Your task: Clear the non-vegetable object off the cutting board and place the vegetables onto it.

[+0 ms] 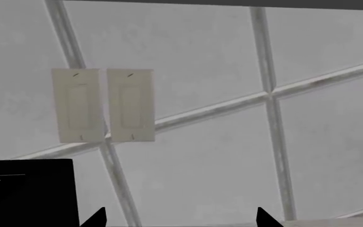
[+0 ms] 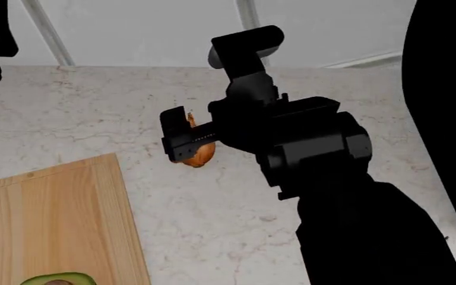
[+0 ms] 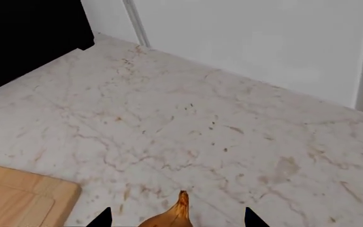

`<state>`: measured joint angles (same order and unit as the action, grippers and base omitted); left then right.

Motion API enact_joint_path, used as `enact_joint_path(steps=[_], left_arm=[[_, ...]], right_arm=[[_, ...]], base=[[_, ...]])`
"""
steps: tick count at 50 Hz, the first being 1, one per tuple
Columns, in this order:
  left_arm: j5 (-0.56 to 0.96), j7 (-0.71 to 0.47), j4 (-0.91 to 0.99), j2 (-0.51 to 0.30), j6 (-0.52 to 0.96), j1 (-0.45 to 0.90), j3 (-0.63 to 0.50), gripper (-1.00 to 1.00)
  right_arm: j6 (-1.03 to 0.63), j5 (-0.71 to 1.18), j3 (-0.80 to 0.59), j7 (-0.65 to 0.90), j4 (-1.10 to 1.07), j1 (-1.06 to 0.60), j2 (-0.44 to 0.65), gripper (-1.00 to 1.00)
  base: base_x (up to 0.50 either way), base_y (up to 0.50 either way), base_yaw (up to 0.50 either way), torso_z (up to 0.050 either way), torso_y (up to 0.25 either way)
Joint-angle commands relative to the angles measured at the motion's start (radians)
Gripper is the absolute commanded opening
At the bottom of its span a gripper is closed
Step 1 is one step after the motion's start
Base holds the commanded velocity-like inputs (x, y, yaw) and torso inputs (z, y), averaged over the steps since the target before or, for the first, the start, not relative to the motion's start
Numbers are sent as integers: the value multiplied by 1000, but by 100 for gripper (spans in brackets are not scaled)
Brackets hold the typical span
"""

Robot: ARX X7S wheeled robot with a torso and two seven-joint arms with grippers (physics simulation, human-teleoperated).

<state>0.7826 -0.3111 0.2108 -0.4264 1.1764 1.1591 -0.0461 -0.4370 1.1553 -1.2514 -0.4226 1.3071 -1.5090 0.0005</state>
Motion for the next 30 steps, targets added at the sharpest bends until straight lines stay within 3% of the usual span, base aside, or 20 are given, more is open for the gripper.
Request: enact_joint_path(steps=[1, 20, 30], left_arm=[[1, 1, -3, -7, -8, -6, 0, 100], [13, -9, 5, -12, -4, -13, 6, 100], [13, -9, -3, -9, -8, -2, -1, 100]], right_arm=[[78, 61, -46, -6, 1, 49, 0, 100], [107, 167, -116, -10, 1, 91, 0, 100], [79, 75, -12, -8, 2, 117, 0, 100]], base=[[0, 0, 0, 0, 0], [0, 0, 0, 0, 0], [0, 0, 0, 0, 0]])
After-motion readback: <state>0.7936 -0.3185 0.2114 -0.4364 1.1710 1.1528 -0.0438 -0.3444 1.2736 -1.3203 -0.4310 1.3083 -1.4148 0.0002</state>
